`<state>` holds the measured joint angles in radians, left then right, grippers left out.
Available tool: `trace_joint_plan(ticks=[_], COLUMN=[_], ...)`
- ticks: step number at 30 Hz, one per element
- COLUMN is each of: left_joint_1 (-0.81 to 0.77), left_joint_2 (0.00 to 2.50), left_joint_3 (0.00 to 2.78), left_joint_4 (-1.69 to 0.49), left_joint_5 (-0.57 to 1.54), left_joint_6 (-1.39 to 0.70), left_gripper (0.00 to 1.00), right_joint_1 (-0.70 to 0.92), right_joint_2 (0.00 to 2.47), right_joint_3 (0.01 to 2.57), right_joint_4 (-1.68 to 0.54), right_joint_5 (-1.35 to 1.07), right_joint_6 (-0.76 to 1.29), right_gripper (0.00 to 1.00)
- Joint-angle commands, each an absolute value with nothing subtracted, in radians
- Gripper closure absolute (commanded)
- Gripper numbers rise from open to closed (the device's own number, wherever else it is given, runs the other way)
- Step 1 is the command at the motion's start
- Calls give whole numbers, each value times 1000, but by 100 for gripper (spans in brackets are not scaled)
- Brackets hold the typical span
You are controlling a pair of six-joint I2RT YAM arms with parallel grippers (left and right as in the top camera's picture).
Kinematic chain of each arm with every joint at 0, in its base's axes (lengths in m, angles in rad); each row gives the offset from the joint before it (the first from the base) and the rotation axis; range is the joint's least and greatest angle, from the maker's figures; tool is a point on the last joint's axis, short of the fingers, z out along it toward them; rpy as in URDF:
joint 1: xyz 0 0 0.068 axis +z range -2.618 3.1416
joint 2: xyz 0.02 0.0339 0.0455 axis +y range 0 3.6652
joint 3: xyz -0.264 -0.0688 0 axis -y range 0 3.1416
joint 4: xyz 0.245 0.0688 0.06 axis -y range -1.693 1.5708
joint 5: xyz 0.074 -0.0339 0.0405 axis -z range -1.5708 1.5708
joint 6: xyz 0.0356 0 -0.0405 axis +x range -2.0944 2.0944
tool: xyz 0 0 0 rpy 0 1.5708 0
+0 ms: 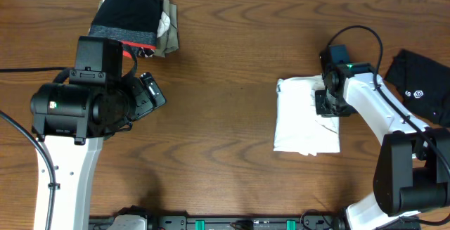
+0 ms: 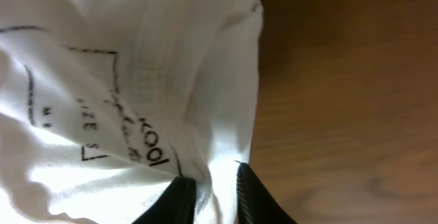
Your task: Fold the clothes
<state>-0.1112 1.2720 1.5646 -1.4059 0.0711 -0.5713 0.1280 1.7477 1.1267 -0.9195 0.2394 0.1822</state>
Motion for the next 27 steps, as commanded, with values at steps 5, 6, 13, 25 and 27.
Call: trace_joint_plan(ticks=[5,6,13,25,27], left_joint_1=[-105,-105,-105,-105,-105], left_joint_2=[1275,1275,1275,1276,1276], left_joint_3=[1559,1559,1559,1559,1559], left_joint_4=[-1406,-1405,-1398,-1398,-1398], left_joint_5=[58,58,58,58,58], left_joint_6=[-535,-535,-535,-535,-534], left_gripper=[2,2,2,2,2], right_joint_1=[121,121,117,108,108], right_joint_2=[1752,1752,1752,1753,1753], right_joint_3=[1143,1145,1184,1350,1333], right_joint_4=[-997,-1009,-1107,-1109,-1063], right_joint_5=[381,382,397,-46,-157], right_joint_6=[340,345,463,263,189], right_gripper=[62,60,13,32,57])
